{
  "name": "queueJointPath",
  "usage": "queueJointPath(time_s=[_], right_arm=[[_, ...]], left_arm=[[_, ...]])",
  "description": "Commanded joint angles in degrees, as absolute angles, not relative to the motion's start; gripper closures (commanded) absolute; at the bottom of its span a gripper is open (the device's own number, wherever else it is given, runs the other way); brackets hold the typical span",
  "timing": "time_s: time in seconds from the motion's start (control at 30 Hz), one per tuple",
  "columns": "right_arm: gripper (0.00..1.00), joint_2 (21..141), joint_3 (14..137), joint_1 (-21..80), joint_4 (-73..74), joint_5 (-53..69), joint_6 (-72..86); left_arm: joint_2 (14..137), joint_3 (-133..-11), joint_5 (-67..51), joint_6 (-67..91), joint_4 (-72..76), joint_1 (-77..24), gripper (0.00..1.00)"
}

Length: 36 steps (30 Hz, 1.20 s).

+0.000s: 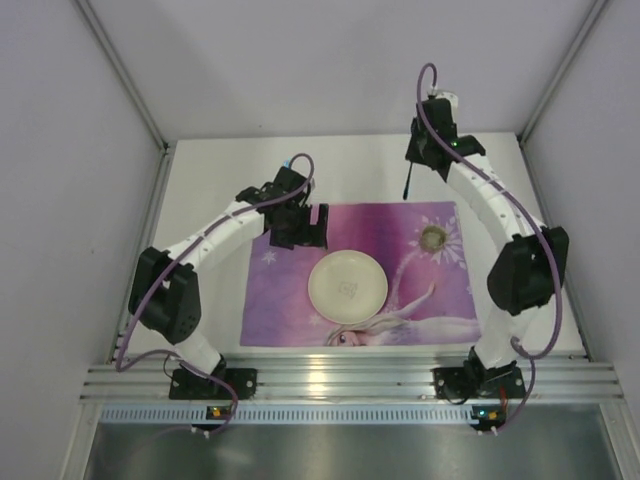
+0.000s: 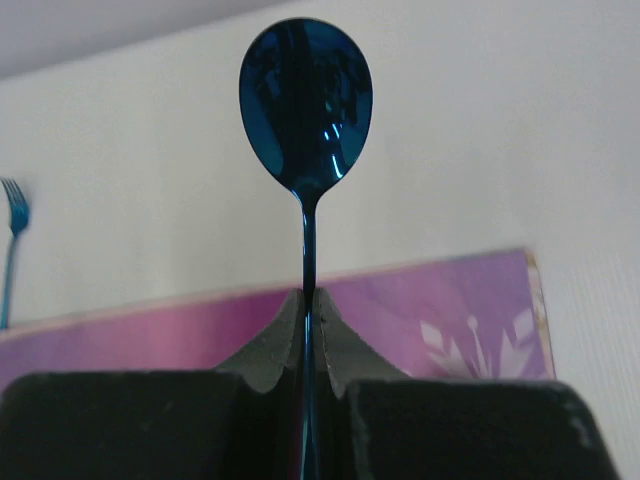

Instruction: Set the dinner table for one person

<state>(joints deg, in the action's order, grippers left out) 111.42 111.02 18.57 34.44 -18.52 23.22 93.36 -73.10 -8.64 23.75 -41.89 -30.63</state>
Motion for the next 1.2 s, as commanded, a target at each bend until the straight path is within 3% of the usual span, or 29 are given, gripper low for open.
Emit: queueJointPath(time_s=[0.0,0.17,0.37,0.67,1.03,1.13,1.17], right_arm=[[1.0,98.2,89.3,19.9,32.1,-12.5,23.6],[1.0,84.0,62.9,20.6,26.9,-5.6,24.7],[1.0,75.9,49.8,21.9,23.3,-1.9,27.0],[1.0,75.1,44.0,22.9,20.8,-1.7,28.7],[1.0,81.2,48.4,25.9,26.1,-4.1,28.0],[0.89,82.0,48.3,26.2,27.7,-4.0,27.5],[0.79,81.9,49.0,26.3,28.6,-4.1,27.2]], left_arm=[[96.2,-81.3,-3.3,22.9,-42.9,-29.5,0.02],[99.0,-87.4,-1.2,22.3,-42.8,-25.8,0.02],[101.2,-92.0,-1.8,22.4,-40.3,-19.5,0.02],[107.6,-98.9,-2.5,21.4,-40.1,-15.1,0.01],[118.4,-106.9,-2.7,20.2,-38.7,-12.2,0.01],[123.5,-112.7,-1.2,18.1,-39.9,-12.1,0.02],[124.3,-114.5,-0.6,17.8,-39.6,-12.1,0.02]])
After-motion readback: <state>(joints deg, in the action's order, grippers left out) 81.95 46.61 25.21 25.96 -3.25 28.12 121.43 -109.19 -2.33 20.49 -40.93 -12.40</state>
